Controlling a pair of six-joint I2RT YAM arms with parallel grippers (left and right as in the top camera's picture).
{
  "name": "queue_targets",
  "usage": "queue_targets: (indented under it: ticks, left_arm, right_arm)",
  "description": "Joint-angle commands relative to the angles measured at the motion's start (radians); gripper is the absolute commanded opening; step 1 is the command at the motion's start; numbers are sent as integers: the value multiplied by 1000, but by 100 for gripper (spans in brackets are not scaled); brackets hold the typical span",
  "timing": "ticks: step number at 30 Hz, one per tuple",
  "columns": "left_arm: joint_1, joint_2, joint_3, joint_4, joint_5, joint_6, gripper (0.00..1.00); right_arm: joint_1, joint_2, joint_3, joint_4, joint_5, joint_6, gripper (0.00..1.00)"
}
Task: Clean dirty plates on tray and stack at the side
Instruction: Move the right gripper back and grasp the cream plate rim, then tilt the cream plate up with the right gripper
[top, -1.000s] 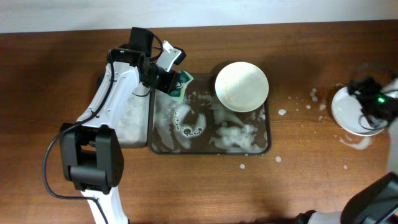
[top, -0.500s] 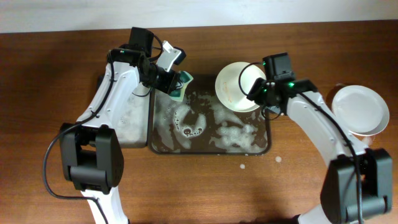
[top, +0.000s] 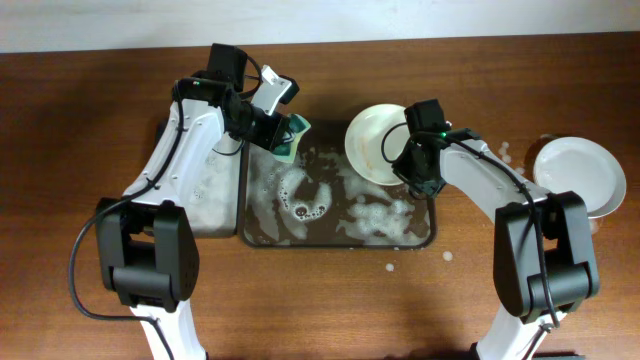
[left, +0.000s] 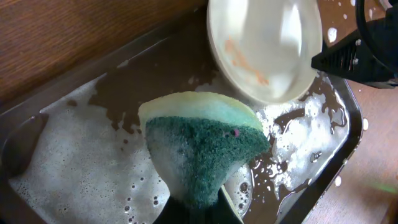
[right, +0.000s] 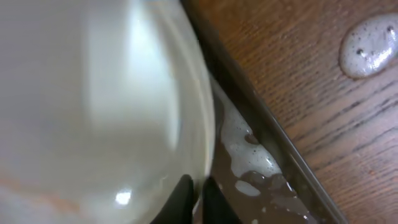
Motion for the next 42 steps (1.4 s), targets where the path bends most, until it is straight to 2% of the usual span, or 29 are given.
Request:
queue_targets:
  ticks: [1,5,6,11,12,14,15,17,19,20,25,28,30,32,34,38,42]
  left_arm:
    - [3,-2,14,0,7,-10,0]
    - [3,-2,14,2,6,-10,0]
    - [3,-2,14,3,7,-10,0]
    - [3,-2,14,12,6,-10,0]
    - [3,-2,14,14,6,-10,0]
    - [3,-2,14,14,7,-10,0]
    - [3,-2,14,14,7,-10,0]
    - [3,-2,14,14,6,-10,0]
    - [3,-2,14,14,7,-10,0]
    - [3,-2,14,15,6,-10,0]
    - [3,-2,14,18,7,-10,0]
    - [3,-2,14,18,7,-10,0]
    - [3,-2,14,18,6,-10,0]
    - [3,-2,14,18,6,-10,0]
    - [3,-2,14,18,6,-10,0]
    - [3,-2,14,19,6,-10,0]
    - [3,-2,14,18,6,-10,0]
  right_arm:
    - [8,7,-1,-42,-53,3,4]
    - [29,6,0,-136,-154,-67,4]
    - [49,6,0,-146,-183,-124,4]
    - [92,-37,3,-159,-218,-232,6]
    - [87,-55,8,-164,-217,-257,14]
    - [63,-94,37,-175,-218,-330,52]
    - [50,-106,58,-175,-218,-386,62]
    - [24,-111,109,-171,-217,-557,70]
    - [4,-111,122,-92,-217,-790,70]
    - [-3,-100,122,-62,-217,-857,69]
    - [-9,-11,138,20,-271,-1023,67]
    - [0,71,248,-61,-284,-1080,66]
    - [10,153,370,-155,-283,-1104,63]
    - [14,212,436,-194,-286,-1096,56]
    - [18,234,439,-198,-300,-1096,50]
    - [50,283,439,-220,-299,-1062,50]
    - [42,294,439,-204,-274,-937,42]
